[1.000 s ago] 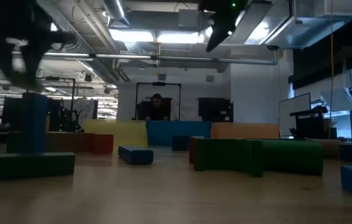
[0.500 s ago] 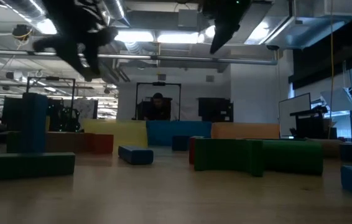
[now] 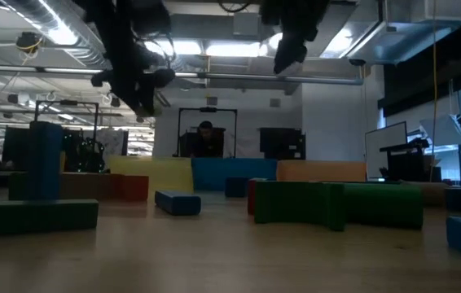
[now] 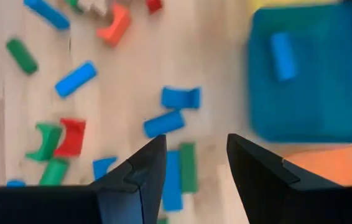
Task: Sort blocks by size
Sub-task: Put the light green cylindrical block into the yellow bin, then put the blue arch block into the orange bin
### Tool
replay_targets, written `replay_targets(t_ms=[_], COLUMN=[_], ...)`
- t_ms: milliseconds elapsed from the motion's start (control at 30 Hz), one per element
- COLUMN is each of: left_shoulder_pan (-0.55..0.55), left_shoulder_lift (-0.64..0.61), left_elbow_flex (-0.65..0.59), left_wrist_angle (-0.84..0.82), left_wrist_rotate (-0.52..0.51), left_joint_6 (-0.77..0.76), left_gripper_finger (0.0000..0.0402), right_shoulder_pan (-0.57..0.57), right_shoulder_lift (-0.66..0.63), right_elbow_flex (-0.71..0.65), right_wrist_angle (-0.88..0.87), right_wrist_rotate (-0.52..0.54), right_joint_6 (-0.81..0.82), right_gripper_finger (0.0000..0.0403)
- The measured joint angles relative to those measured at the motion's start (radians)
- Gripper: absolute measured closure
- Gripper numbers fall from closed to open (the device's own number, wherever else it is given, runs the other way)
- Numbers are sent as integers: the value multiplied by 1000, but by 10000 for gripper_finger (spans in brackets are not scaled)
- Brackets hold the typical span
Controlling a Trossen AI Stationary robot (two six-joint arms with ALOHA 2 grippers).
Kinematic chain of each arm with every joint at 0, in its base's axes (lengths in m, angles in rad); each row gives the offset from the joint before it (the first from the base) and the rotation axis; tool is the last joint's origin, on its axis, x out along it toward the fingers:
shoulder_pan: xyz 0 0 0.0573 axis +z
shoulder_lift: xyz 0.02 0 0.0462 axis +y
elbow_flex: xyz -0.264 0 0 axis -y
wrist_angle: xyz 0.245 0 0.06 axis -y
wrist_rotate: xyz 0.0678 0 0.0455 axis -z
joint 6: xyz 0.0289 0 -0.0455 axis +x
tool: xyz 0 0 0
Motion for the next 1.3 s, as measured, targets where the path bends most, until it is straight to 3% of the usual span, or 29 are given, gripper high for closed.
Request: replay_targets(t_ms=[133,400,800,1133,1300], left_shoulder_pan=[67,139,152,158,158], left_shoulder_lift=[47,125,223,296,281], left_elbow_flex=[-1,-1,-1,-1,-1], left_wrist_angle=[44,103,99,99,98], left_wrist_rotate=[72,113,133,130,131], left_joint_6=[127,251,367,358,331], left_gripper_finger=[280,280,276,214,206], right_shoulder_pan=[74,187,226,226,233], right_shoulder_lift=[0,1,0,0,1], right_elbow_flex=[-95,-306,-512,-595,-639], right_wrist_angle=[47,377,718,881,970], right_wrist_rotate=[59,242,252,244,245], right_joint_6=[9,8,9,9,12], right_gripper_finger=[230,230,230,230,230])
